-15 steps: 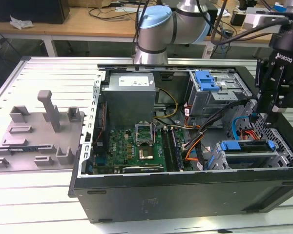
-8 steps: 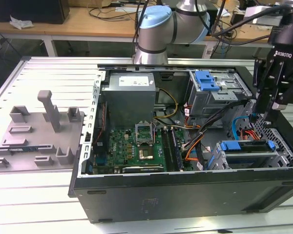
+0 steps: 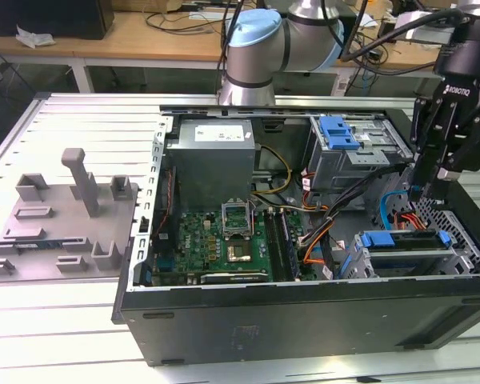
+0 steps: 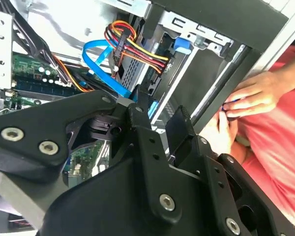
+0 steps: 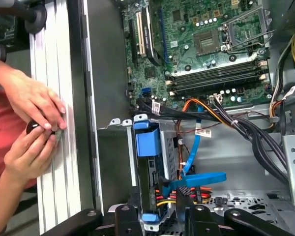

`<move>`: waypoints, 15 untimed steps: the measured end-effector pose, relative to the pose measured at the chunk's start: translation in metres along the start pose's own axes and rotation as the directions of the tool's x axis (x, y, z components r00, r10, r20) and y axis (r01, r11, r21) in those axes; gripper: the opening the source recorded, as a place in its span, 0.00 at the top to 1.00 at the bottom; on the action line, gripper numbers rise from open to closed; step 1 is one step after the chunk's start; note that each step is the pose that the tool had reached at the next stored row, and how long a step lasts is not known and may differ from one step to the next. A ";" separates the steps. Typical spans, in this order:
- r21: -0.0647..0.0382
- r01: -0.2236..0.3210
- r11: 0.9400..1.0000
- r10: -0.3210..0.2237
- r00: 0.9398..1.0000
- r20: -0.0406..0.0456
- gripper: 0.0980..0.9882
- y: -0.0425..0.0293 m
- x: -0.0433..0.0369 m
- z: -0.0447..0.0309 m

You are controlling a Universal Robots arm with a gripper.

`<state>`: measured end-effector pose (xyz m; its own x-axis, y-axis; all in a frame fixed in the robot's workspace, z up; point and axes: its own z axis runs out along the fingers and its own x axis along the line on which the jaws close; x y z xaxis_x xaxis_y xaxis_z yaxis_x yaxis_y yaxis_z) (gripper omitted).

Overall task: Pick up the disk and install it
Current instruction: 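Insert the second disk wire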

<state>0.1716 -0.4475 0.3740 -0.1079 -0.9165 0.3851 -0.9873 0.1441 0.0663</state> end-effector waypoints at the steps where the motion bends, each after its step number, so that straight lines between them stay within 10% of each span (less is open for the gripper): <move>1: 0.001 -0.001 1.000 0.001 1.000 -0.010 0.63 0.0016 -0.0006 0.0003; 6: 0.022 -0.014 1.000 0.015 0.997 -0.071 0.63 0.0076 -0.0074 -0.0011; 15: 0.040 -0.020 0.999 0.023 0.996 -0.086 0.63 0.0099 -0.0180 0.0040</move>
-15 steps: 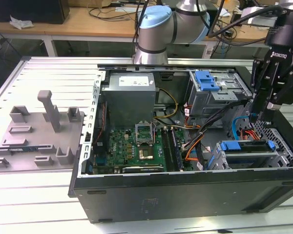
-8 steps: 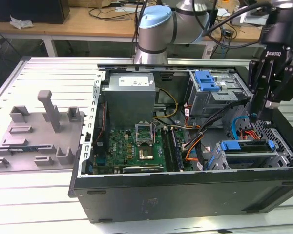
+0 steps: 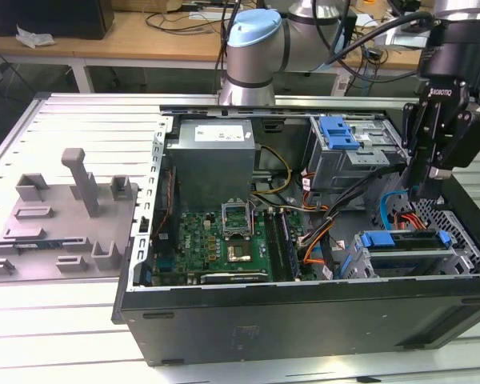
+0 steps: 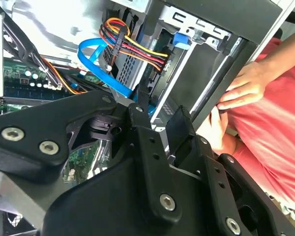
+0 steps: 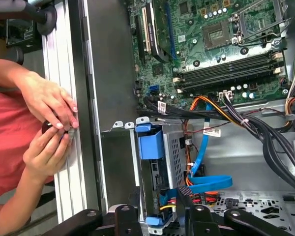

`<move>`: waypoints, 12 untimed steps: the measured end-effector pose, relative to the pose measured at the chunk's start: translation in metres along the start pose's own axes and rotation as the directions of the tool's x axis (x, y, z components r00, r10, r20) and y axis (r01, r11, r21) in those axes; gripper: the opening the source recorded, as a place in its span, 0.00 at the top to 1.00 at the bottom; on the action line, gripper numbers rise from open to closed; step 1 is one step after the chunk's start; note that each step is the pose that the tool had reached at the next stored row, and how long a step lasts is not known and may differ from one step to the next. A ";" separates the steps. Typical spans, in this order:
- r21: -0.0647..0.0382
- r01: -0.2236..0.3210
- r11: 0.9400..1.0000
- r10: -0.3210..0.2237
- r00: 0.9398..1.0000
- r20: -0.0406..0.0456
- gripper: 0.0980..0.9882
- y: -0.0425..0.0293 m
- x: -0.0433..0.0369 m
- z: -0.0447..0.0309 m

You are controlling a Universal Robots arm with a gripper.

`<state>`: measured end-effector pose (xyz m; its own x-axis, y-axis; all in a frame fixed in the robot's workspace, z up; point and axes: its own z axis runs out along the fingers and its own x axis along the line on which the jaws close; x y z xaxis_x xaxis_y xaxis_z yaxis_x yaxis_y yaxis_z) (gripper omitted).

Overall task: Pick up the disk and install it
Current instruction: 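Insert the second disk wire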

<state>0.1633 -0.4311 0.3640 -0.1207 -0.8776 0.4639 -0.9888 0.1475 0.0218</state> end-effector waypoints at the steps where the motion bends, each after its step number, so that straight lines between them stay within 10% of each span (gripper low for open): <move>1: 0.000 0.000 1.000 0.000 1.000 0.000 0.63 0.0000 0.0000 0.0000; 12: 0.005 0.010 1.000 -0.010 1.000 -0.008 0.63 0.0029 -0.0005 0.0017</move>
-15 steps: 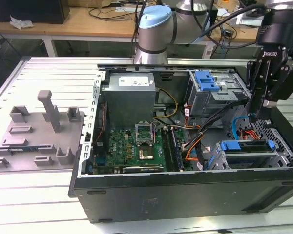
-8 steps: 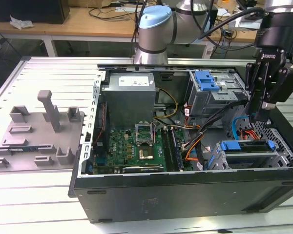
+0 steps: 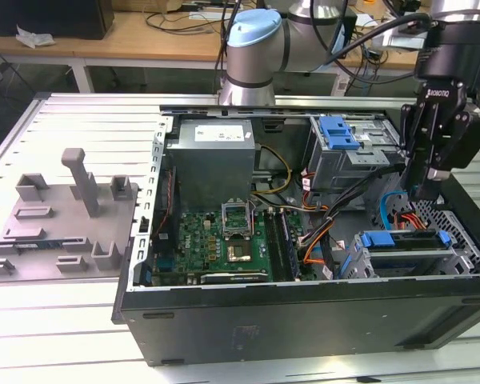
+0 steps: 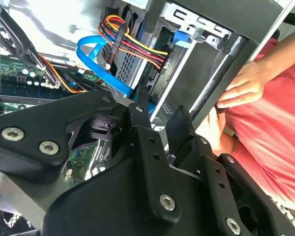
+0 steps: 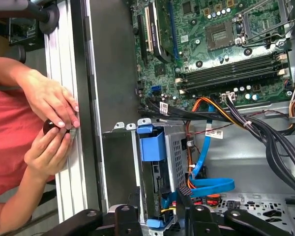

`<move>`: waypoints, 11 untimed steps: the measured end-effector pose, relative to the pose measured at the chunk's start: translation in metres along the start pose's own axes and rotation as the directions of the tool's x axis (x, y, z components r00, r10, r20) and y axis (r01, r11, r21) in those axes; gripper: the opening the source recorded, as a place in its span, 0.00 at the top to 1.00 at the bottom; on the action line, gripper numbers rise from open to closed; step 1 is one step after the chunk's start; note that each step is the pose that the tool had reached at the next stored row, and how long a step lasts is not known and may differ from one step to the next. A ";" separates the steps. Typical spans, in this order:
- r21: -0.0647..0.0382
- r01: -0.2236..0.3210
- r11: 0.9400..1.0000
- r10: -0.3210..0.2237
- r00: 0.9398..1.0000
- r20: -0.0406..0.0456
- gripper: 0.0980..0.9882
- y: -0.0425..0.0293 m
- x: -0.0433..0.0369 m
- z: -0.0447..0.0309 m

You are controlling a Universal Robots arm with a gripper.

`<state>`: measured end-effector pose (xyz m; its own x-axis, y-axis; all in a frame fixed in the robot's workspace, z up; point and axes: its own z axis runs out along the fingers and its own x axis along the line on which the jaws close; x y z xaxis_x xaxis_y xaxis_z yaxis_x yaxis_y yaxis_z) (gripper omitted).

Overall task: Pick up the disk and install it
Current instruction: 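Insert the second disk wire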

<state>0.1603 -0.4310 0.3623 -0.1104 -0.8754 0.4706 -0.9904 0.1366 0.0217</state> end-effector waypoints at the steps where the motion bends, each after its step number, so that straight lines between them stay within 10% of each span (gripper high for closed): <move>1: 0.000 0.000 1.000 0.000 1.000 0.000 0.63 0.0000 -0.0001 0.0002; 11: 0.000 0.000 1.000 0.000 1.000 0.000 0.93 0.0000 -0.0006 0.0012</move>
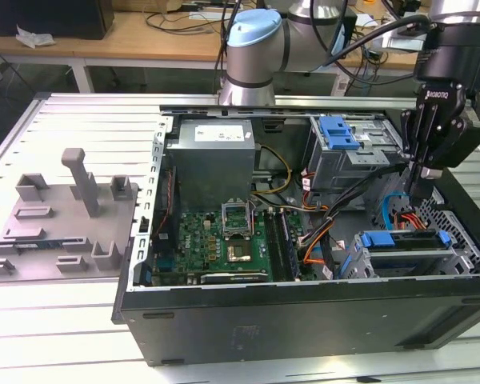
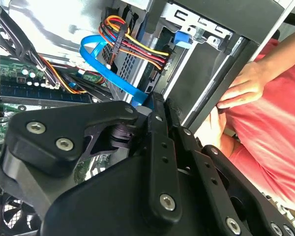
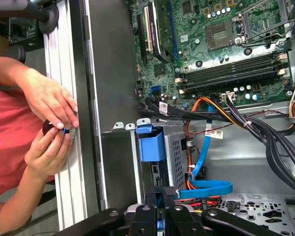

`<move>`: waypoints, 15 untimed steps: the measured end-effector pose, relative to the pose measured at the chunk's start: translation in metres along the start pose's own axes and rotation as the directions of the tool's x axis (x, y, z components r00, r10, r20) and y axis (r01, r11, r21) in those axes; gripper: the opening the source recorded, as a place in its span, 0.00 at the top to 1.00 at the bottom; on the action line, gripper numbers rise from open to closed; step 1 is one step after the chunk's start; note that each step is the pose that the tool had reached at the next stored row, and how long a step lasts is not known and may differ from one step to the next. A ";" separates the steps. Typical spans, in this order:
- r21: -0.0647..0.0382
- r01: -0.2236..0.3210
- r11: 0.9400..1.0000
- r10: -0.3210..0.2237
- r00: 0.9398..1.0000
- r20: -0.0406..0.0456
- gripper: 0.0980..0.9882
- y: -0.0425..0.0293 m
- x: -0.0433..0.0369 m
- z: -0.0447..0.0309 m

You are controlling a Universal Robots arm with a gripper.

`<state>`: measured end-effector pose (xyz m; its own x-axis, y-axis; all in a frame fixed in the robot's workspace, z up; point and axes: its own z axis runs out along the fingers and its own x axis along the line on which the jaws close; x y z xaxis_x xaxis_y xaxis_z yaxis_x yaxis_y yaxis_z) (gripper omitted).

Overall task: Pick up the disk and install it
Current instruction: 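Insert the second disk wire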

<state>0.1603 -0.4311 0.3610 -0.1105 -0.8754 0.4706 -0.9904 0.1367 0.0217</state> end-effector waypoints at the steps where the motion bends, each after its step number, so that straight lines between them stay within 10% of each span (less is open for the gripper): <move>1: 0.000 0.000 1.000 0.000 1.000 0.000 0.93 0.0000 0.0000 0.0000; 5: 0.000 0.000 1.000 0.000 1.000 0.003 0.93 0.0003 0.0012 0.0009; 10: 0.007 -0.003 1.000 0.003 0.999 0.036 0.93 0.0000 0.0109 0.0059; 15: 0.015 -0.006 1.000 0.005 0.993 0.120 0.93 -0.0006 0.0161 0.0087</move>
<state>0.1584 -0.4493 0.3610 -0.1242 -0.9240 0.3615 -0.9908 0.1352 0.0052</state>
